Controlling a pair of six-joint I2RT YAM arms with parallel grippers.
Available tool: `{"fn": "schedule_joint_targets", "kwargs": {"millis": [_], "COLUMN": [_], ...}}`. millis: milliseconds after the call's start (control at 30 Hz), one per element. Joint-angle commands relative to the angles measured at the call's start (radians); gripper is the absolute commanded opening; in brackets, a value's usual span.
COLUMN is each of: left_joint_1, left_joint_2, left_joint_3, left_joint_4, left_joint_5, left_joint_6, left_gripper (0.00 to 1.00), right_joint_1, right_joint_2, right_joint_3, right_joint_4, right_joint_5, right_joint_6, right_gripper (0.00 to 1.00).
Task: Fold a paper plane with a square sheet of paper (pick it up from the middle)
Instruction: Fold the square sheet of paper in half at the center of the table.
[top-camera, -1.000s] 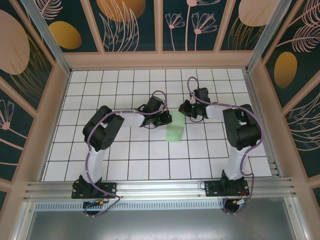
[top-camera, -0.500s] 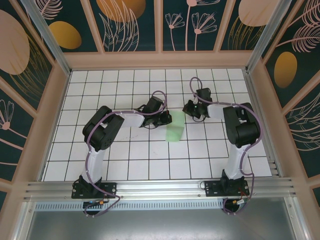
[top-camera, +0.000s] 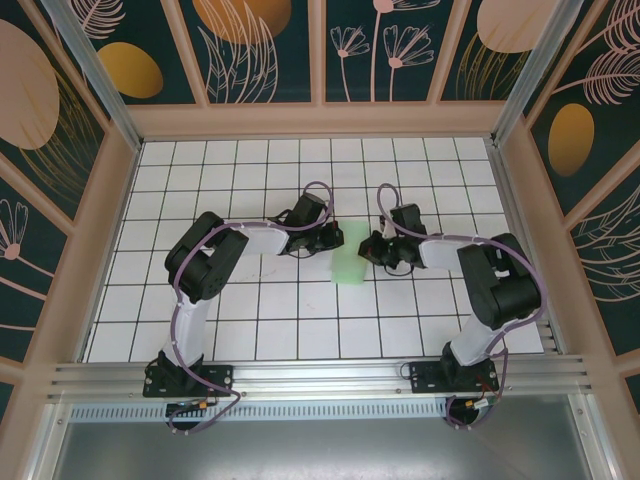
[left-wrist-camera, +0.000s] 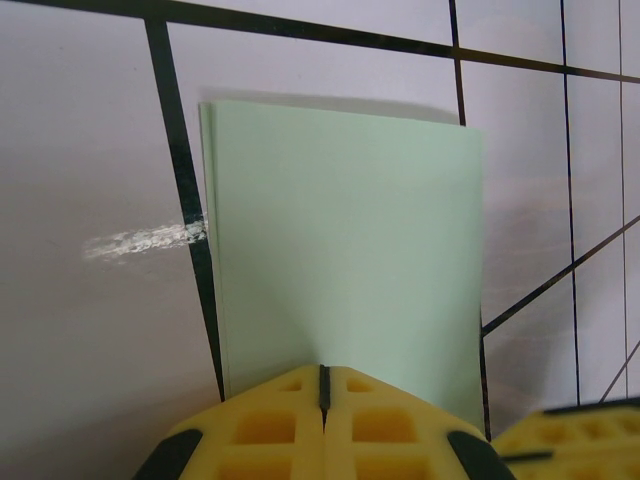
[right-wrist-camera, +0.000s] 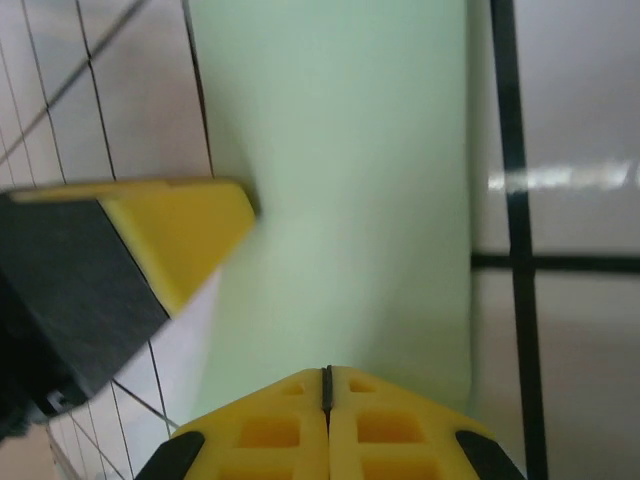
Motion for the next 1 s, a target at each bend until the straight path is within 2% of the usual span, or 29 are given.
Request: {"fn": "schedule_joint_targets", "kwargs": {"millis": [0,300,633,967], "left_joint_1": [0.007,0.008,0.007,0.007], "left_joint_2": [0.094,0.091,0.089,0.091], "left_joint_3": [-0.073,-0.082,-0.093,-0.095], "left_joint_4": [-0.216,-0.208,-0.203,-0.198], "left_joint_5": [-0.121,-0.128,-0.147,-0.148], "left_joint_6": [-0.004,-0.009,-0.016,-0.016], "left_gripper": [0.00,0.00,0.00,0.00], "right_joint_1": [0.013,0.017,0.034,0.048], "right_joint_2": [-0.015,-0.023,-0.064,-0.121], "right_joint_3": [-0.022,-0.065,-0.114,-0.173], "right_joint_4": [0.038,0.017,-0.117,-0.177], "right_joint_5": [-0.056,-0.043,-0.047,-0.040], "right_joint_6": [0.025,0.019,-0.049,-0.119], "right_gripper": [0.06,0.06,0.07,0.07]}}
